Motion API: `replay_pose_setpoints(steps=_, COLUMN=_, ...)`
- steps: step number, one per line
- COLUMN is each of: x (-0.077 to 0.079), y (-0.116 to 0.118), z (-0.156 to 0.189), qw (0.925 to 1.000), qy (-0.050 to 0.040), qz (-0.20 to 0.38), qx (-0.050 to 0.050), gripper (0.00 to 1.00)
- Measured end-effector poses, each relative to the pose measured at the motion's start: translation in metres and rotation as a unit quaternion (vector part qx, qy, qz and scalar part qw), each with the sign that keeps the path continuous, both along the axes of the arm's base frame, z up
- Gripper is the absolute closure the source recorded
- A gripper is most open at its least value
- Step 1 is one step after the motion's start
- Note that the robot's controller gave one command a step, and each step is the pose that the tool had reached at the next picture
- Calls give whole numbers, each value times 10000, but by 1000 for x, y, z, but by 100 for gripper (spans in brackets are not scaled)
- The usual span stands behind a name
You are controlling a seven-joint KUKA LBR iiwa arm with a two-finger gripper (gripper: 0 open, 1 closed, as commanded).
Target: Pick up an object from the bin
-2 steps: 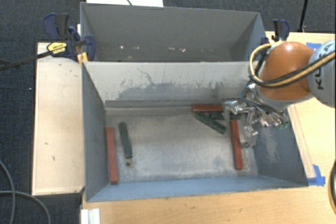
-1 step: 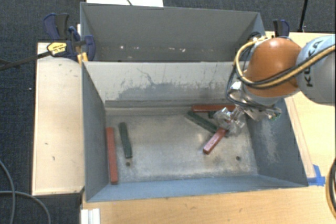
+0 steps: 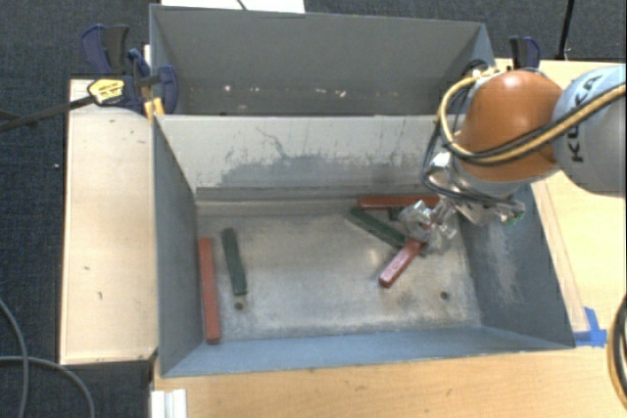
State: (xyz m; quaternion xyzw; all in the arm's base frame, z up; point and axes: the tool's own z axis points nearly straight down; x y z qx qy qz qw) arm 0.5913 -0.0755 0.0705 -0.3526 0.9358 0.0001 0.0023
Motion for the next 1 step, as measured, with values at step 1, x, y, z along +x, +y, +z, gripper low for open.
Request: replay_pose_setpoints(steps=1, x=-14, y=-16, z=166, qw=9997, qy=-11, qz=-239, qx=-8, gripper=100)
